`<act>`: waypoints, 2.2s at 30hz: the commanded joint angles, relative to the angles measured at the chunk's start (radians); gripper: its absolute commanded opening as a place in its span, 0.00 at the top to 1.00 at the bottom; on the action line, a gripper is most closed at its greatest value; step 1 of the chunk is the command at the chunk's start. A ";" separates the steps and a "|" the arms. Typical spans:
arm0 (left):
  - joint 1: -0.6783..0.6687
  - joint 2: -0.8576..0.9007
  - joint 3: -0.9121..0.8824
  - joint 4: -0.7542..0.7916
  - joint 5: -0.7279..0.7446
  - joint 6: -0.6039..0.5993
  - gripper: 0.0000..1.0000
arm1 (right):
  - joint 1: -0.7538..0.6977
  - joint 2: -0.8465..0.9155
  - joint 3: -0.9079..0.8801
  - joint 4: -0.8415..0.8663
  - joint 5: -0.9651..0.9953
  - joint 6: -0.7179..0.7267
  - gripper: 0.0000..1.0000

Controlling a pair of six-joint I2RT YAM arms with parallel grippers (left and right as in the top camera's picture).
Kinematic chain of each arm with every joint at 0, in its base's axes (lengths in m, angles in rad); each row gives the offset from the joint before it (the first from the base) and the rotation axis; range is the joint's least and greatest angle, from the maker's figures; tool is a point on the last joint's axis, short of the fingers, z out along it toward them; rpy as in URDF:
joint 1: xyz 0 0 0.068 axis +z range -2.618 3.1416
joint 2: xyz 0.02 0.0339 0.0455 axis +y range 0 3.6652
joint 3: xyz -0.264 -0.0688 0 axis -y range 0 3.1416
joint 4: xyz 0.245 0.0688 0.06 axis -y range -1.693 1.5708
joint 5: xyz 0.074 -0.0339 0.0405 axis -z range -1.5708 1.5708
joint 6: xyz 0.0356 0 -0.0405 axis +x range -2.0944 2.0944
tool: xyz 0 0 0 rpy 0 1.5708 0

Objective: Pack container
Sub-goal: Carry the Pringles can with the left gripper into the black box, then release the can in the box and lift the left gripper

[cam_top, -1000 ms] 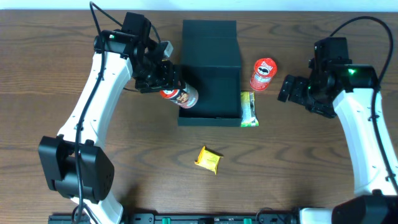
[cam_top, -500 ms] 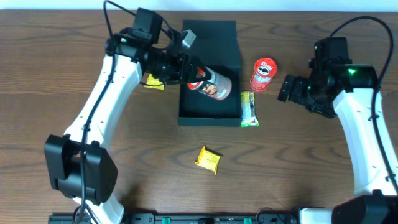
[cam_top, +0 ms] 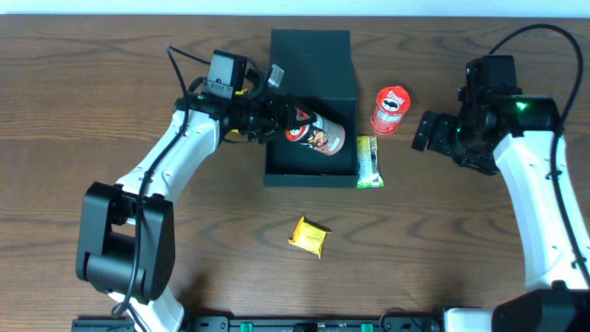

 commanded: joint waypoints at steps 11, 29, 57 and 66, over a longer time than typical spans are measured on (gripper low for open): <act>-0.063 0.023 -0.034 0.027 -0.140 -0.138 0.18 | 0.003 -0.004 0.004 -0.001 0.003 0.013 0.01; -0.016 0.028 -0.033 0.050 -0.125 -0.156 0.13 | 0.003 -0.004 0.003 0.000 0.003 0.013 0.01; -0.029 -0.218 0.243 -0.568 -0.898 0.106 0.94 | 0.126 0.135 -0.203 0.550 -0.196 0.275 0.98; -0.096 -0.092 0.243 -0.511 -0.795 0.119 0.94 | 0.145 0.222 -0.203 0.622 -0.304 0.316 0.99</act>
